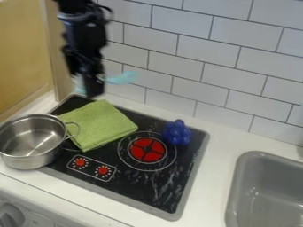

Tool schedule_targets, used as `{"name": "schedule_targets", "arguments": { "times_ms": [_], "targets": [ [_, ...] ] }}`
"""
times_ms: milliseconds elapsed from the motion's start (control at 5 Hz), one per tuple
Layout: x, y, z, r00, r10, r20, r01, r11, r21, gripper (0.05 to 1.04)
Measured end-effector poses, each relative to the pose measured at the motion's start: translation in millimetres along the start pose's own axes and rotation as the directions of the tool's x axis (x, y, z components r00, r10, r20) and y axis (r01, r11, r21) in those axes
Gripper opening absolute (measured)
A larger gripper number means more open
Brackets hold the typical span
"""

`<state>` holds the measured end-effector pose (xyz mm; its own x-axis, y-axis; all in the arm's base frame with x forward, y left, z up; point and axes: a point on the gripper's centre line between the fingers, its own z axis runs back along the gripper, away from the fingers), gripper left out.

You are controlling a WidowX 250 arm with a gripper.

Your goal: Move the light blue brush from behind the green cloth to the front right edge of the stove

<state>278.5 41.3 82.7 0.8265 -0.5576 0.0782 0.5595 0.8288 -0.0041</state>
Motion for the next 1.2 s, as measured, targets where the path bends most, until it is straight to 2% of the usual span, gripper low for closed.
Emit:
{"name": "schedule_targets", "arguments": {
  "times_ms": [200,400,600,1000,1200],
  "targets": [
    [2.4,-29.9,-9.6,0.993,-0.116,-0.017,0.116,0.993,0.002,0.746],
    [13.8,-56.7,-18.5,0.970,-0.238,-0.040,0.239,0.971,0.015,0.746],
    [24.0,-73.6,-25.4,0.955,-0.294,-0.046,0.295,0.955,0.016,0.746],
    [27.9,-90.8,-59.3,0.924,-0.373,-0.090,0.371,0.928,-0.031,0.746],
    [30.5,-107.2,-80.4,0.894,-0.440,-0.088,0.432,0.897,-0.097,0.746]
  ]
}}
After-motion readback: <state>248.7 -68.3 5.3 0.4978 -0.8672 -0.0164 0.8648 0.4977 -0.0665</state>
